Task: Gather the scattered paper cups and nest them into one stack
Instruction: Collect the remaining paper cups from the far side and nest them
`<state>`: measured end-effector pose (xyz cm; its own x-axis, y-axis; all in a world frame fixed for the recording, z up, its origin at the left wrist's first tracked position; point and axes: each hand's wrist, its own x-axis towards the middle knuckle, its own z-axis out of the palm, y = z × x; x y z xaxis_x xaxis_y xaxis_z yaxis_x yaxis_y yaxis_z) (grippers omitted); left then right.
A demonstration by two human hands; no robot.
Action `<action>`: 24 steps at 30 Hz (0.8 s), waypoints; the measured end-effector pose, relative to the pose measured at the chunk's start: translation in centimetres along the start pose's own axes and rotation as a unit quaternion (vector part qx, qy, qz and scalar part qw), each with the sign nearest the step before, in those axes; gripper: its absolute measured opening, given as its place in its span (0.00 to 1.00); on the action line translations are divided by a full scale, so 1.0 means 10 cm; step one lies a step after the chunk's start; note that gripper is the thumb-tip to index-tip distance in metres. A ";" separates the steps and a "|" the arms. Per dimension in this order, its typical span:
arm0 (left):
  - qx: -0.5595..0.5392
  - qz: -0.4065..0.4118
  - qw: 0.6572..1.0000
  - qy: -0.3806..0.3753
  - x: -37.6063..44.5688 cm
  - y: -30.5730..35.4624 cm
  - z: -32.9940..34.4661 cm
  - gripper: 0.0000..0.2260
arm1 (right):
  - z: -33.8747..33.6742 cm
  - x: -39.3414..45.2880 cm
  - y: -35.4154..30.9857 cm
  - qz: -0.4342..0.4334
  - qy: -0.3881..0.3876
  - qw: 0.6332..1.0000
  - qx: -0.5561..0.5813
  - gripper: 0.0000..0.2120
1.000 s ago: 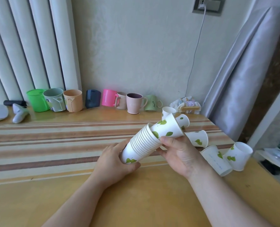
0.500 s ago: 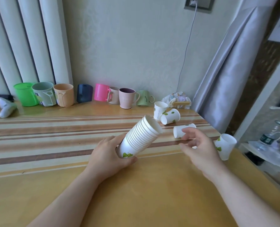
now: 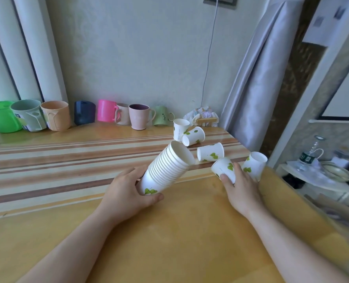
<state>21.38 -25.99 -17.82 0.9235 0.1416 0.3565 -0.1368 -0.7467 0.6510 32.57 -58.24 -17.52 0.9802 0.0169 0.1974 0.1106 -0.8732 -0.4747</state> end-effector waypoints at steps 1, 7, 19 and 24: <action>-0.004 -0.001 1.000 -0.001 0.00 0.00 0.00 0.34 | -0.04 -0.02 -0.02 0.006 -0.004 1.000 0.001 0.26; -0.038 -0.013 0.999 -0.004 0.02 -0.02 -0.01 0.31 | -0.20 -0.19 -0.14 0.022 -0.012 0.980 0.198 0.13; -0.055 -0.020 0.998 -0.014 0.01 -0.01 -0.02 0.28 | -0.46 -0.15 -1.16 -0.004 -0.164 0.651 0.741 0.29; -0.051 -0.031 0.998 -0.017 0.01 0.00 -0.03 0.33 | -0.34 -0.21 -1.40 -0.067 -0.198 0.697 0.686 0.27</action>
<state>21.33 -25.73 -17.58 0.9429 0.1615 0.2912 -0.1135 -0.6663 0.7370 28.37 -47.77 -8.38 0.8845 0.4235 0.1957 -0.0073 0.4321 -0.9018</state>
